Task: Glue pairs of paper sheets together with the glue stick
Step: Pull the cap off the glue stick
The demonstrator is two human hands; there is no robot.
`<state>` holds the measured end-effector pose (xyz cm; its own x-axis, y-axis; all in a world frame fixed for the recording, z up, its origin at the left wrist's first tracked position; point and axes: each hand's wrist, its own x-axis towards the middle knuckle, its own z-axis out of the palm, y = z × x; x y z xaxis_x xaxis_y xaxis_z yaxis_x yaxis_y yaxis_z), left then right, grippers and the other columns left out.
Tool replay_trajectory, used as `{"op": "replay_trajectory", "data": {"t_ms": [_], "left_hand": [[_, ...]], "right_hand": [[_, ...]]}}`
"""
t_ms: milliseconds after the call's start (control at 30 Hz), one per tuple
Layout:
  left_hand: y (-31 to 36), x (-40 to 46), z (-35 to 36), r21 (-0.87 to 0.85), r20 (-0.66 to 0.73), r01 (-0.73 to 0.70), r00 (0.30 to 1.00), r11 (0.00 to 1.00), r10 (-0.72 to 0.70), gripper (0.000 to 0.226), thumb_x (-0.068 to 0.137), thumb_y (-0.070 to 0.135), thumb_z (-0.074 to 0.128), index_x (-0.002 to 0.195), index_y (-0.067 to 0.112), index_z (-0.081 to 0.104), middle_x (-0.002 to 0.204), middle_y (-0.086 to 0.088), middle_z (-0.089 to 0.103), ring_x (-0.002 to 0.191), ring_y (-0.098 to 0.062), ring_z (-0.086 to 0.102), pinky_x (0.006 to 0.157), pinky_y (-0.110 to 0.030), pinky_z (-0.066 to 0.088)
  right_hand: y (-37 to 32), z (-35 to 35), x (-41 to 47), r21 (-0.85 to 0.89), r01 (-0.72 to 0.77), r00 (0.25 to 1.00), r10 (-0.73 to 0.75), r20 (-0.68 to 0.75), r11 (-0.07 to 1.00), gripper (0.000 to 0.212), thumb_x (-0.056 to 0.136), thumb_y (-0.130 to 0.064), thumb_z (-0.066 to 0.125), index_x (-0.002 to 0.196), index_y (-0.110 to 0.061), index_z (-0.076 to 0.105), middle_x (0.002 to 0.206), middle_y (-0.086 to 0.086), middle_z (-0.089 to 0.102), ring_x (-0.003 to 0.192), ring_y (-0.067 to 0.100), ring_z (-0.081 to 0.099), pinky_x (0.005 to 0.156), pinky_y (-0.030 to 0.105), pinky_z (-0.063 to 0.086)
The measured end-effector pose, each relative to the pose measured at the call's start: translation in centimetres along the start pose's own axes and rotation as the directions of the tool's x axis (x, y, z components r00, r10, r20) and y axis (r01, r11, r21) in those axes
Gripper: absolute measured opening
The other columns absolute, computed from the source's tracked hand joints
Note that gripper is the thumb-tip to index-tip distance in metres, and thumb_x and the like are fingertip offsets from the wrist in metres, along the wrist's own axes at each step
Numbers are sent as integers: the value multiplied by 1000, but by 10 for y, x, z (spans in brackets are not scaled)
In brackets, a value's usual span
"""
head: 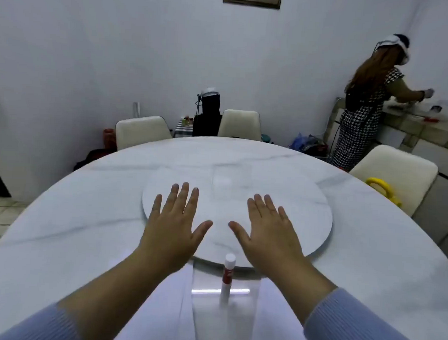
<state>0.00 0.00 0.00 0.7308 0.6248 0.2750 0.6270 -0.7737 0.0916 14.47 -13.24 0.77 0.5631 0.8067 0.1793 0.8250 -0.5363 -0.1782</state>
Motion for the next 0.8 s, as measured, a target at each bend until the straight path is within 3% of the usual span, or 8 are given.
{"op": "replay_trajectory", "data": {"t_ms": [167, 300, 400, 533, 600, 667, 733, 800], "left_hand": [[3, -37, 76, 38, 47, -44, 998, 998, 42, 84, 73, 67, -23, 145, 24, -21, 151, 3, -27, 132, -14, -33, 114, -39, -12], [5, -62, 116, 28, 36, -66, 997, 997, 65, 88, 74, 70, -19, 149, 27, -11, 158, 3, -16, 141, -13, -25, 115, -37, -11], [6, -79, 130, -60, 46, -68, 996, 996, 70, 82, 80, 70, -8, 150, 26, -8, 159, 3, -12, 143, -13, -20, 116, -36, -11], [14, -92, 124, -304, 114, -44, 990, 952, 82, 70, 95, 57, 22, 151, 21, 1, 160, 4, -1, 145, -11, -10, 116, -31, -2], [20, -97, 117, -457, 128, -1, 990, 890, 66, 68, 96, 54, 31, 151, 22, 10, 159, 3, 8, 146, -13, 4, 114, -30, 11], [29, -100, 110, -619, 88, 10, 995, 785, 57, 56, 95, 50, 39, 145, 24, 33, 150, 3, 34, 137, -14, 32, 104, -26, 30], [40, -106, 104, -767, 13, 4, 1000, 641, 10, 31, 94, 42, 47, 120, 28, 56, 121, 7, 61, 113, -11, 54, 87, -23, 42], [51, -112, 97, -864, -38, 3, 997, 504, -72, 9, 94, 32, 52, 97, 31, 61, 96, 10, 68, 95, -10, 62, 77, -24, 47]], "right_hand": [[-1, 72, -17, 31, 108, 994, -109, 4, 994, 73, 96, -61, 24, 154, -23, 5, 163, -3, 2, 150, 15, -3, 117, 32, -3], [1, 104, -26, 127, 196, 980, -188, -72, 972, 55, 100, -45, 39, 150, -26, 27, 158, -5, 26, 144, 15, 26, 113, 28, 23], [-2, 115, -28, 226, 181, 978, -150, -145, 957, 33, 101, -24, 46, 132, -20, 52, 136, -2, 51, 111, 12, 56, 90, 24, 44], [-7, 110, -33, 322, 149, 983, -104, -154, 935, 31, 96, -3, 50, 124, -15, 58, 124, -2, 54, 82, -7, 45, 62, -2, 38], [-11, 104, -42, 371, 155, 982, -101, -161, 916, 33, 95, -1, 51, 125, -15, 58, 122, -1, 54, 82, -6, 48, 57, -3, 38], [-16, 95, -55, 468, 185, 974, -99, -203, 864, 29, 95, -7, 53, 123, -16, 60, 116, -1, 56, 82, -3, 54, 57, 0, 40], [-19, 85, -67, 578, 240, 957, -92, -274, 780, 25, 94, -14, 57, 118, -19, 62, 111, -2, 61, 88, 9, 59, 67, 8, 45], [-20, 77, -79, 706, 272, 944, -38, -328, 654, 20, 90, -17, 64, 109, -20, 63, 104, 0, 66, 90, 15, 64, 76, 24, 51]]}}
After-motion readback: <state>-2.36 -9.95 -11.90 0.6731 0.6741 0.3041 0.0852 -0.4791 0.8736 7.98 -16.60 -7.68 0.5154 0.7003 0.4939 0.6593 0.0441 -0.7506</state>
